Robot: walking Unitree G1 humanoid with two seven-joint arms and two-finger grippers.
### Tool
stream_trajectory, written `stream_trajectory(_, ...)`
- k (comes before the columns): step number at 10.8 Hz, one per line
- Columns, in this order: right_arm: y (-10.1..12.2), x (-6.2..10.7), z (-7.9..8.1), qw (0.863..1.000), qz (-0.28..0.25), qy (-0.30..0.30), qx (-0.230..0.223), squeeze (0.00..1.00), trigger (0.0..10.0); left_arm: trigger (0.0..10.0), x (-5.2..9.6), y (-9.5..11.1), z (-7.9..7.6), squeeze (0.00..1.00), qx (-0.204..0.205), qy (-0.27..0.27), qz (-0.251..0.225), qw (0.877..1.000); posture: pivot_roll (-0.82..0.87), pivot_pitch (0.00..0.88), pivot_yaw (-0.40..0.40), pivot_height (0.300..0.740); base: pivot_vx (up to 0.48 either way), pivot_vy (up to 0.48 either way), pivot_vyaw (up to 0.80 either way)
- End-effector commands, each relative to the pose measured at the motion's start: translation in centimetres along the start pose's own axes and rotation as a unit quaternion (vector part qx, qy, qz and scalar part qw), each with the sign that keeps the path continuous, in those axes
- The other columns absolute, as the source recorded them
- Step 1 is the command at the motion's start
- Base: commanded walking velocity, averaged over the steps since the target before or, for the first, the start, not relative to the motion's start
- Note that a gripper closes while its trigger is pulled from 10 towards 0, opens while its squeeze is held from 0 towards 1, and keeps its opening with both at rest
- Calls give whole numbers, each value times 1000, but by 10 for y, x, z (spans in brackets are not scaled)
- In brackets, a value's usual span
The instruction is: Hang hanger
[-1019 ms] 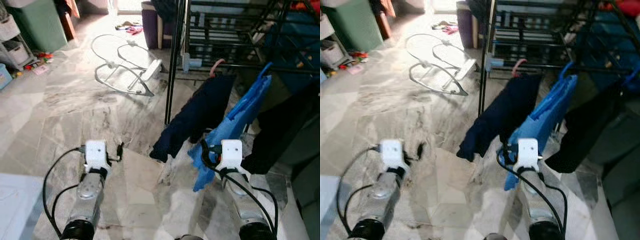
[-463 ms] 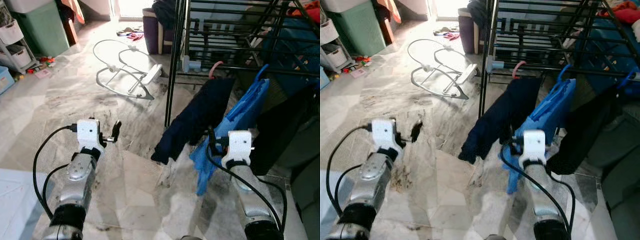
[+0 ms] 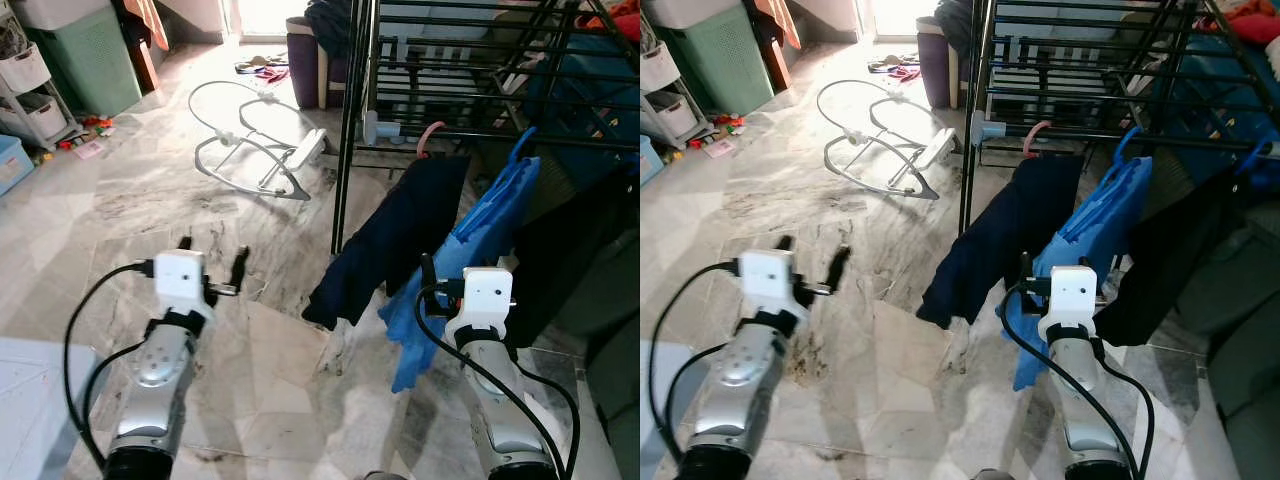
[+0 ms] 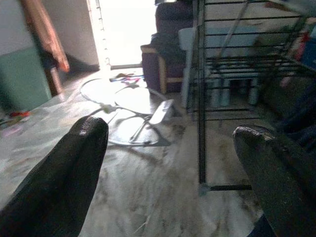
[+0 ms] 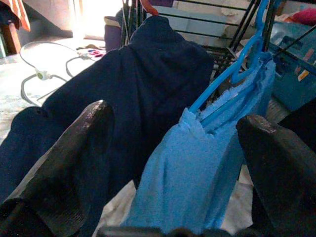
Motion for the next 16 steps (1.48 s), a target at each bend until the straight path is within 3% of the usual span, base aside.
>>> stream_trajectory(1,5,-2,2,1000,-7,-7,-4,0,10000,10000,-1,1,9,1000,6,19,8,1000,-206,80,38,740,0,0,0)
stream_trajectory(2,7,-3,1,1000,-11,-13,-9,980,10000,10000,-2,4,9,1000,19,12,2,1000,-210,76,38,740,0,0,0)
stream_trajectory(3,7,-3,0,1000,-10,-13,-10,1000,10000,10000,-3,3,8,1000,18,18,4,1000,-217,74,33,740,0,0,0)
stream_trajectory(4,8,-3,-2,1000,-12,-12,-8,1000,10000,10000,-4,2,4,1000,18,21,9,1000,-226,69,30,740,0,0,0)
stream_trajectory(5,6,-3,-5,1000,-6,-23,0,1000,10000,10000,-5,-1,-1,898,18,15,19,1000,-230,59,30,740,0,0,0)
stream_trajectory(6,5,-4,-7,1000,-3,-27,2,0,10000,10000,-7,0,-4,0,15,4,16,1000,-232,54,28,740,0,0,0)
stream_trajectory(8,6,-5,-6,1000,-3,-27,2,0,10000,10000,-11,1,-9,0,37,-27,10,999,-239,53,31,740,0,0,0)
stream_trajectory(16,0,-1,-18,999,13,-50,15,0,10000,10000,-15,-5,-18,0,45,-61,23,997,-277,71,48,740,0,0,-75)
Point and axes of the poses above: a point about 5 cm out from each wrist's last joint towards the gripper, its own x axis pointing back from the gripper into the wrist, its own y axis along the axis of the wrist's last joint, z = x × y, the point moved 1 cm from there along -x, pointing out of the wrist towards the gripper, and after that the axes turned 1 degree about x, right-handed, at the moved point
